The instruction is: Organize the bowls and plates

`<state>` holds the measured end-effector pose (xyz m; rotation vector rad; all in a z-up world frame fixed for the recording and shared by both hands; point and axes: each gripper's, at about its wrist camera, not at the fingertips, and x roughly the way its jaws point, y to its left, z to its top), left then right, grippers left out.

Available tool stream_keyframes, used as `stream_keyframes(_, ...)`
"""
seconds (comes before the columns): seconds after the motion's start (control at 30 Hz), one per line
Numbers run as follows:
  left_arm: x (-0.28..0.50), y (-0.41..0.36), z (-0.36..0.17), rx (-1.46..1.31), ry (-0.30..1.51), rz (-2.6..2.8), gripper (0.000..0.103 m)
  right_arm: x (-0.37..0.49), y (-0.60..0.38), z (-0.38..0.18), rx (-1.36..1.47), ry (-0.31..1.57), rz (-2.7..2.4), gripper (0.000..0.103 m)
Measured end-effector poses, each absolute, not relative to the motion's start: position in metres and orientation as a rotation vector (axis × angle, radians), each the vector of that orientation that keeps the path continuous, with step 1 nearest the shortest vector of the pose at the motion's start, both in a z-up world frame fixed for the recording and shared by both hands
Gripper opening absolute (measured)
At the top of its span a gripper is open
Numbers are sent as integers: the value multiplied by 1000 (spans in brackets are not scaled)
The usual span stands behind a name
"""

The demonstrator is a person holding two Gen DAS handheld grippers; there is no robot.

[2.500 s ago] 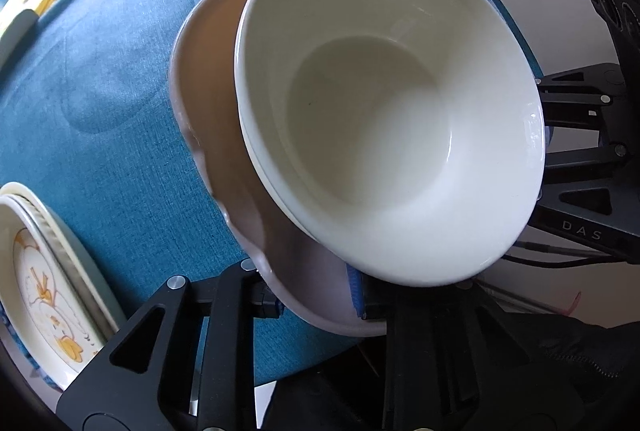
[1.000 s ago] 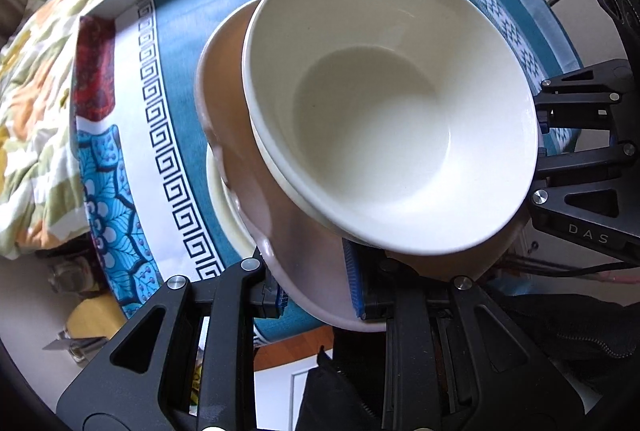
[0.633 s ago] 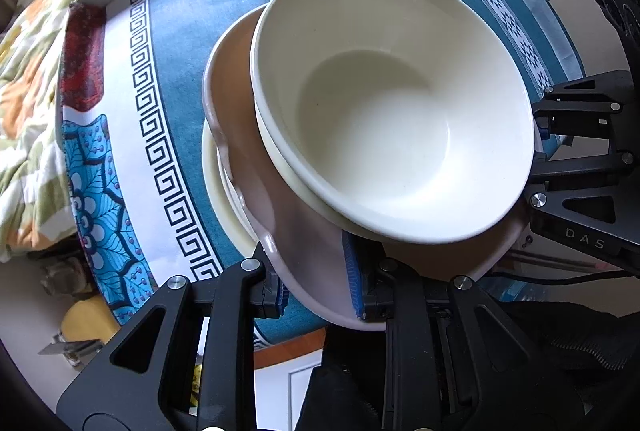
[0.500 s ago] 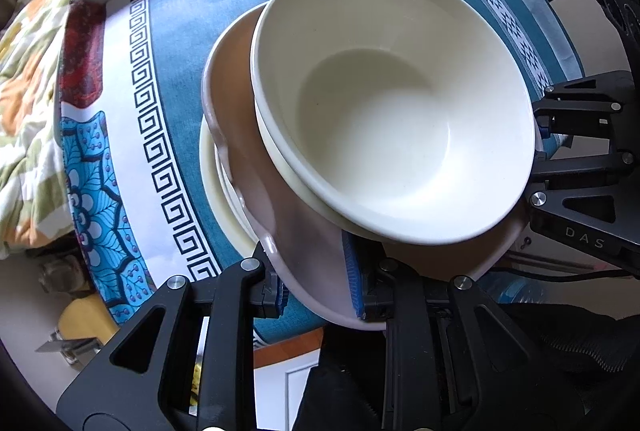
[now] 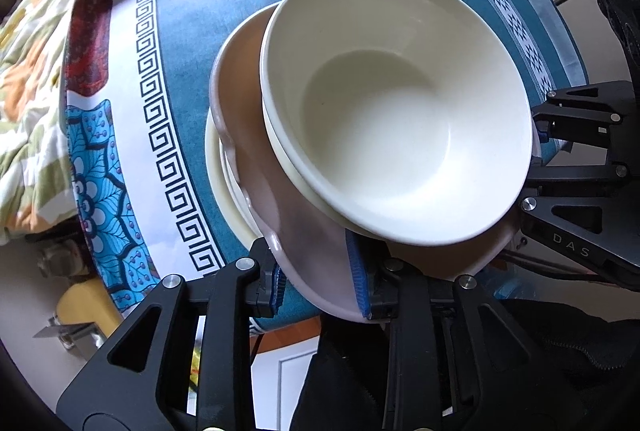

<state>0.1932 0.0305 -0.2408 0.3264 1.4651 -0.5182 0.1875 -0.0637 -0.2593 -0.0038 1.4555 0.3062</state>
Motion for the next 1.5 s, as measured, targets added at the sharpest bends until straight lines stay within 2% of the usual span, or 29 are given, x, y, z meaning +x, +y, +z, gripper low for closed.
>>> stream_keyframes(0.23, 189, 29, -235, 370, 1450, -506, 30, 188, -58, -264, 7, 1472, 295, 17)
stream_keyframes(0.3, 188, 28, -234, 378, 1448, -509, 33, 189, -58, -264, 17, 1483, 292, 21)
stream_keyframes(0.37, 188, 28, -231, 388, 1444, -511, 37, 189, -56, -262, 23, 1483, 286, 23)
stream_keyframes(0.43, 187, 27, -229, 396, 1435, -513, 51, 188, -53, -261, 12, 1478, 276, 24)
stream_keyframes(0.5, 185, 26, -227, 395, 1424, -515, 55, 187, -51, -258, -4, 1470, 265, 25)
stream_keyframes(0.57, 184, 26, -225, 393, 1418, -520, 55, 185, -50, -255, -18, 1460, 253, 28)
stream_keyframes(0.67, 181, 28, -222, 396, 1407, -525, 55, 182, -51, -249, -35, 1450, 237, 43)
stream_keyframes(1.0, 161, 36, -192, 391, 1339, -515, 55, 159, -64, -219, 18, 1372, 200, 44)
stream_keyframes(1.13, 139, 45, -154, 321, 1246, -463, 55, 137, -72, -188, 36, 1274, 199, 44)
stream_keyframes(1.37, 78, 55, -59, 143, 950, -341, 56, 78, -89, -100, 71, 998, 161, 44)
stream_keyframes(1.4, 68, 57, -48, 121, 908, -325, 59, 67, -91, -87, 75, 959, 148, 48)
stream_keyframes(1.43, 56, 58, -36, 103, 862, -309, 69, 56, -94, -74, 79, 917, 134, 53)
stream_keyframes(1.47, 45, 59, -25, 87, 810, -291, 75, 43, -97, -61, 82, 872, 113, 66)
stream_keyframes(1.5, 33, 60, -14, 73, 756, -271, 87, 33, -99, -50, 84, 836, 94, 80)
